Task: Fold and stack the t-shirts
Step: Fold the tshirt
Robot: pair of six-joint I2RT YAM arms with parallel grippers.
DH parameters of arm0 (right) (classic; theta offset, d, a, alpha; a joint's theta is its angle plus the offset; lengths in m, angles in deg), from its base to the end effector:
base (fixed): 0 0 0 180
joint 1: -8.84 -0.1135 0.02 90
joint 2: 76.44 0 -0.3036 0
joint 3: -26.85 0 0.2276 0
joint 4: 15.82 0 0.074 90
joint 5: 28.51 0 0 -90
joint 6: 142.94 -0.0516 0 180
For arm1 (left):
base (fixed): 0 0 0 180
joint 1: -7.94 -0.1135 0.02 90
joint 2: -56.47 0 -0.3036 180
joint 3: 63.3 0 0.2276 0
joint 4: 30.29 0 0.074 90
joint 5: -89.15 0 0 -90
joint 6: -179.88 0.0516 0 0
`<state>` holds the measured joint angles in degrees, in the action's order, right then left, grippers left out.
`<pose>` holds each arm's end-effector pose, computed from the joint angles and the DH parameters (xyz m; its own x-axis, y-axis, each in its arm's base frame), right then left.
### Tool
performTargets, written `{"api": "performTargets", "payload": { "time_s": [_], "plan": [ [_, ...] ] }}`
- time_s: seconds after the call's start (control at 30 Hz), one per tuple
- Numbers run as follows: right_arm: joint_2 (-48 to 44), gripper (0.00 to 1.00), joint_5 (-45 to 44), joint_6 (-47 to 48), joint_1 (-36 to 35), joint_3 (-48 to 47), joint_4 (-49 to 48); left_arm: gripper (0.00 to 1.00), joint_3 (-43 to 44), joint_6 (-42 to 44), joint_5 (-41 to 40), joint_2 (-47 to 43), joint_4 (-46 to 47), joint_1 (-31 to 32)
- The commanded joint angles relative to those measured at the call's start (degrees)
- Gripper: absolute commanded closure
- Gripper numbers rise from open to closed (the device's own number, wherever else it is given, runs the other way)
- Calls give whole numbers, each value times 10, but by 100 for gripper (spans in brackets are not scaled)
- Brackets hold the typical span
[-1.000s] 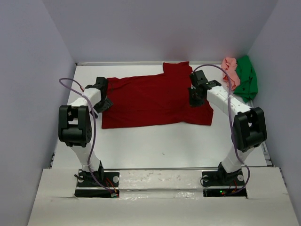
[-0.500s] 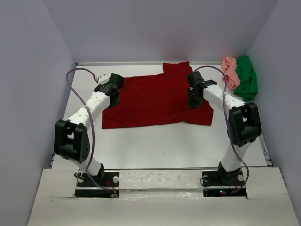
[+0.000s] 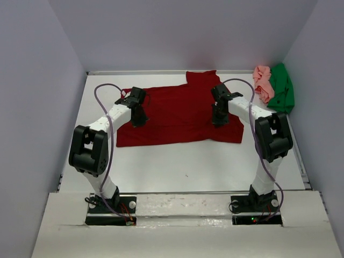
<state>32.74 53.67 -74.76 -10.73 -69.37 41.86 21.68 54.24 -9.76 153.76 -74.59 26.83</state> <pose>0.3632 0.1217 0.2312 -0.9328 0.0592 -0.3555 0.0618 0.9981 0.0040 0.3334 -0.1056 0.2618 -0.7814 -0.3411 -0.5226 -0.2659 0.9396 -0.2156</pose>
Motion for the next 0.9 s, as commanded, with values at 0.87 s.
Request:
{"api": "performTargets", "payload": {
  "time_s": [0.87],
  "plan": [
    [-12, 100, -9, -99, -16, 144, -59, 100, -60, 16, 162, 70, 37, -34]
  ]
}}
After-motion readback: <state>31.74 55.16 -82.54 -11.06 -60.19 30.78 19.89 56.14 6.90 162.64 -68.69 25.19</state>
